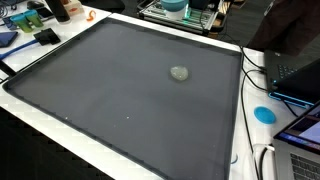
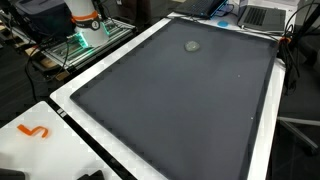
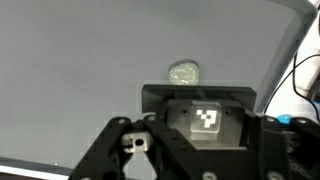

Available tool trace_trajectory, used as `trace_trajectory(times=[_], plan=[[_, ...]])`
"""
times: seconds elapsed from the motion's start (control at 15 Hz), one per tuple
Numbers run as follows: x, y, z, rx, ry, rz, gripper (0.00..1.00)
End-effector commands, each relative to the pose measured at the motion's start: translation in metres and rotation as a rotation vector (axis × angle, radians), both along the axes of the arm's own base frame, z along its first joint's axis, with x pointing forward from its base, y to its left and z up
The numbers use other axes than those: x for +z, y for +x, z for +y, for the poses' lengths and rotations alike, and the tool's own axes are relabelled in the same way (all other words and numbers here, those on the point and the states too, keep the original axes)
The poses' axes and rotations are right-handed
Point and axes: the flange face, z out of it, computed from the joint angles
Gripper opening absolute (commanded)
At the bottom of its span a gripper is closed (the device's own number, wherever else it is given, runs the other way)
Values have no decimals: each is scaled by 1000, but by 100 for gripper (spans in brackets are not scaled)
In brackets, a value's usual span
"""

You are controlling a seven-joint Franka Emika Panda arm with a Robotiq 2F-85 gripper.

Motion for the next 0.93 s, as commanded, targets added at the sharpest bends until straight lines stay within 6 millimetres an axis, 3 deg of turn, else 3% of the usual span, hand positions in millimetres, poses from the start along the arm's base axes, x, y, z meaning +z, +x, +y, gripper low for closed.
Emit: trace_trajectory(times=[0.0,0.47,0.87], plan=[[-8,27,36,-26,-92,33,31],[-32,49,102,-44,-261,43,31],[-53,55,143,-59,-369,39,31]])
